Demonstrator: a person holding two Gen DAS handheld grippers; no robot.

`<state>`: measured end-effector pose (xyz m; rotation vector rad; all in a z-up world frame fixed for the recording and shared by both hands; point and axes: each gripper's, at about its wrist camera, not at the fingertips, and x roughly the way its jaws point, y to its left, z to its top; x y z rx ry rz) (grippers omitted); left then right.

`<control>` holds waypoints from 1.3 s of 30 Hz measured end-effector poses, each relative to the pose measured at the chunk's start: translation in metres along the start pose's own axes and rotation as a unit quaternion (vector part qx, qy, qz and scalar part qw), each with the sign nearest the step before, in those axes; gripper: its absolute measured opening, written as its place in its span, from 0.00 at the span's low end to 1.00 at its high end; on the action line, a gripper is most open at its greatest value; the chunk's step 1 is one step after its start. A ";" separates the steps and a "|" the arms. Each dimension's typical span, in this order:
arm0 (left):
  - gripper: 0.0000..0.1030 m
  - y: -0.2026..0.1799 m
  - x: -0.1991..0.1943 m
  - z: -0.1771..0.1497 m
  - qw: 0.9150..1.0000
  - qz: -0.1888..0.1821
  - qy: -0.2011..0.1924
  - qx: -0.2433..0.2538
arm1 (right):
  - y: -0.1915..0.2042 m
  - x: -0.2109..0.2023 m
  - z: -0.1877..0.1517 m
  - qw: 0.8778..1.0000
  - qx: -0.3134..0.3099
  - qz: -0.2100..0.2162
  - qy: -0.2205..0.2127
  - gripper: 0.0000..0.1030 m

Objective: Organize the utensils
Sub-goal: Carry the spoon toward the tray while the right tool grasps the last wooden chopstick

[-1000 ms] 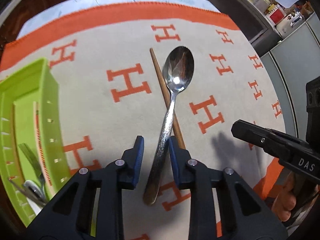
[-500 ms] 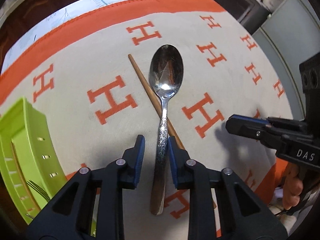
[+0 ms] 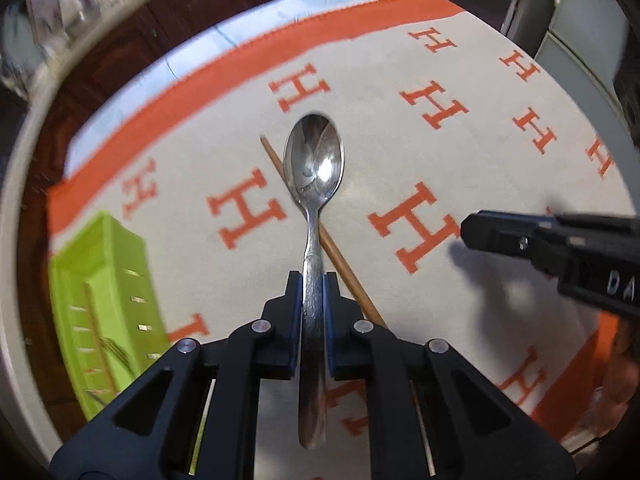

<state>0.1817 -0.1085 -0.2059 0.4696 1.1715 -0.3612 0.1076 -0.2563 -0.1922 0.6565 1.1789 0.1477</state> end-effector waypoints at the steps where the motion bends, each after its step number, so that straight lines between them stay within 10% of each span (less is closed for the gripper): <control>1: 0.07 -0.002 -0.001 -0.002 1.000 0.010 0.000 0.006 | 0.000 0.000 0.000 1.000 0.001 0.001 0.000 0.09; 4: 0.07 0.000 0.006 -0.006 1.000 0.003 0.026 0.009 | 0.000 0.000 -0.002 1.000 -0.001 0.003 0.000 0.09; 10: 0.07 0.021 0.014 -0.007 0.983 -0.153 0.075 -0.067 | -0.002 0.002 -0.004 1.000 0.003 0.005 0.006 0.09; 16: 0.07 0.029 0.014 -0.010 0.978 -0.177 0.066 -0.092 | -0.004 0.003 -0.003 1.000 0.003 0.006 0.007 0.09; 39: 0.00 0.050 -0.013 -0.054 0.981 -0.127 0.014 -0.149 | 0.051 0.038 -0.022 0.992 -0.087 0.033 0.086 0.09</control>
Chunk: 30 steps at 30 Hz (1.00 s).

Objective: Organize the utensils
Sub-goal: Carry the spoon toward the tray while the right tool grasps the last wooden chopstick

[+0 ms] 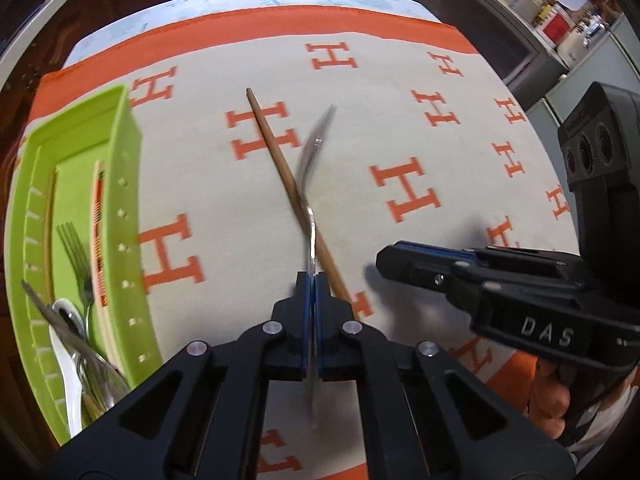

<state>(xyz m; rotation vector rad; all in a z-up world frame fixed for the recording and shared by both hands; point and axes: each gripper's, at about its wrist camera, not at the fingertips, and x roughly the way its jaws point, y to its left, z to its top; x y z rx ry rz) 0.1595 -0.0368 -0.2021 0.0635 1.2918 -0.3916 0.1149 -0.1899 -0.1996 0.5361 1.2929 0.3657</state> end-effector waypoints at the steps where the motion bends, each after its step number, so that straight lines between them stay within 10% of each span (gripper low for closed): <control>1: 0.00 0.002 0.001 -0.003 1.000 -0.004 0.001 -0.002 | 0.004 0.002 0.000 1.000 -0.007 -0.001 0.004 0.09; 30: 0.00 0.002 0.010 -0.009 1.000 0.003 0.013 -0.009 | 0.025 0.012 0.003 0.999 -0.036 -0.028 0.018 0.09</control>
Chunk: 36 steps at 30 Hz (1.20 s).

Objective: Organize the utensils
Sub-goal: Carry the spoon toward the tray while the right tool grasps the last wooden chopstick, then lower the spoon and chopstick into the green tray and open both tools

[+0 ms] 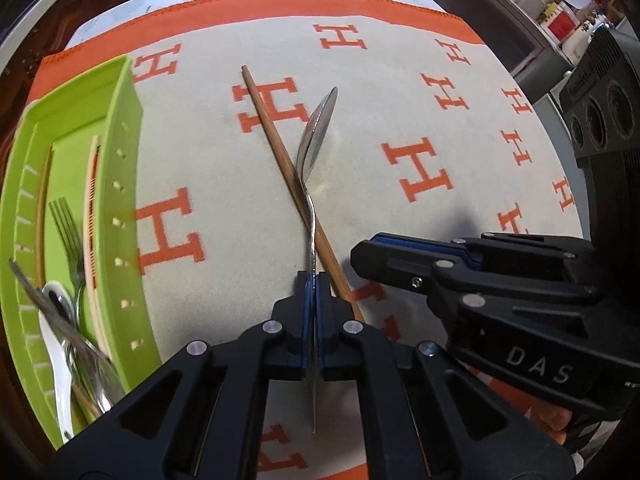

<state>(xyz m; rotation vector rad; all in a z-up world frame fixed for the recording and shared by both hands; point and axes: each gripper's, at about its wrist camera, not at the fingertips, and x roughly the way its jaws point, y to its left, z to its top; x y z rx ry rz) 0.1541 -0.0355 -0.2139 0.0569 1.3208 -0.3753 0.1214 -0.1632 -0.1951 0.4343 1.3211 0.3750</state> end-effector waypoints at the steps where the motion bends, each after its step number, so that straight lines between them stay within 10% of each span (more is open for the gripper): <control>1: 0.00 0.001 -0.002 -0.002 1.000 0.001 -0.002 -0.008 | 0.001 0.000 0.000 1.000 -0.002 -0.001 0.000 0.09; 10: 0.00 0.029 -0.045 -0.020 0.997 -0.015 -0.040 -0.059 | 0.025 0.005 0.006 1.000 -0.023 -0.003 -0.002 0.18; 21: 0.00 0.080 -0.119 -0.039 0.992 0.038 -0.094 -0.080 | 0.058 0.030 0.013 0.988 -0.082 -0.130 -0.004 0.19; 24: 0.00 0.099 -0.121 -0.048 0.990 0.056 -0.089 -0.091 | 0.061 0.031 0.012 0.984 -0.086 -0.157 -0.008 0.07; 36: 0.00 0.131 -0.087 -0.067 0.989 0.094 -0.057 -0.100 | 0.061 -0.007 0.002 0.997 -0.024 -0.065 -0.032 0.06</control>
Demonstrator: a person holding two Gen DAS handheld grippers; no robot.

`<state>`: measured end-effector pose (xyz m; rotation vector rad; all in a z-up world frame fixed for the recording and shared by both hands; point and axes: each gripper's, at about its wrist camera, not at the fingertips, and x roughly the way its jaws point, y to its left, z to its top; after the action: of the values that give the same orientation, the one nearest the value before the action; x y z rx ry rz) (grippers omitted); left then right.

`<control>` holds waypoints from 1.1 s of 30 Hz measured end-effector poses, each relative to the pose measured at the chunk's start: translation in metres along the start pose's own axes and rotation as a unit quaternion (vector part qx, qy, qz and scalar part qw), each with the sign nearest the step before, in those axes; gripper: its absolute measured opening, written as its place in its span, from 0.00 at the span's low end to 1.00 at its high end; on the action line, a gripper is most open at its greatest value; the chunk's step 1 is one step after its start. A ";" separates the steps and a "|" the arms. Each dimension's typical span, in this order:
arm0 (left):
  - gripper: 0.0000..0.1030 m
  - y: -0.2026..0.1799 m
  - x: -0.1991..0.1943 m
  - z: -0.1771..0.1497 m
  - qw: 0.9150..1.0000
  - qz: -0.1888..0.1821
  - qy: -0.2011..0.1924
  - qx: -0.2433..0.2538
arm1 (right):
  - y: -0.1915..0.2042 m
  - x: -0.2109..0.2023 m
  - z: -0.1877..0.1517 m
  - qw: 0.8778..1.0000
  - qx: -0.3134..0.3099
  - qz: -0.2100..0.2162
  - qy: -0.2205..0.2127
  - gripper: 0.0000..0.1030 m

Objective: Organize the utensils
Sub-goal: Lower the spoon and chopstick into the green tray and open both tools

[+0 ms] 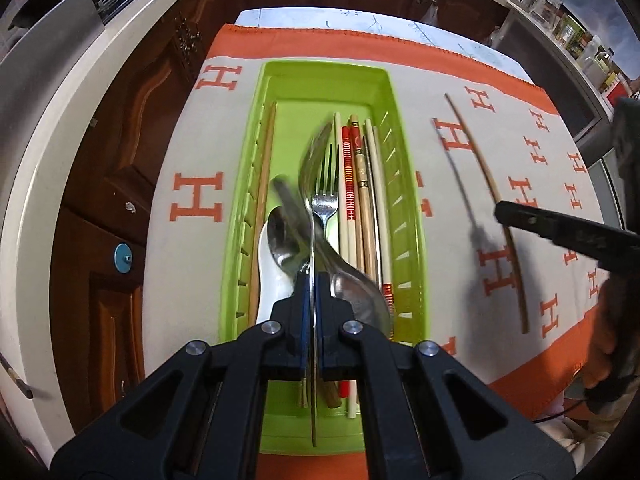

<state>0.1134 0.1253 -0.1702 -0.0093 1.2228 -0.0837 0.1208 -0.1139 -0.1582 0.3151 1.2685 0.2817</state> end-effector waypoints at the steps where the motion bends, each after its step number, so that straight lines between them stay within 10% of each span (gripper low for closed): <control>1: 0.00 0.002 -0.002 0.000 1.000 0.001 -0.006 -0.001 | 0.002 -0.005 0.000 1.000 0.001 0.005 -0.003 0.06; 15: 0.04 0.022 -0.046 0.003 0.998 0.029 -0.051 -0.033 | 0.072 -0.015 -0.006 0.994 0.005 0.104 0.019 0.06; 33: 0.11 0.056 -0.048 0.004 0.995 0.014 -0.058 -0.081 | 0.101 0.022 -0.017 0.996 -0.013 0.063 0.067 0.08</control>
<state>0.1046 0.1844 -0.1265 -0.1372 1.1111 0.0406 0.1066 -0.0111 -0.1434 0.3604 1.3773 0.4326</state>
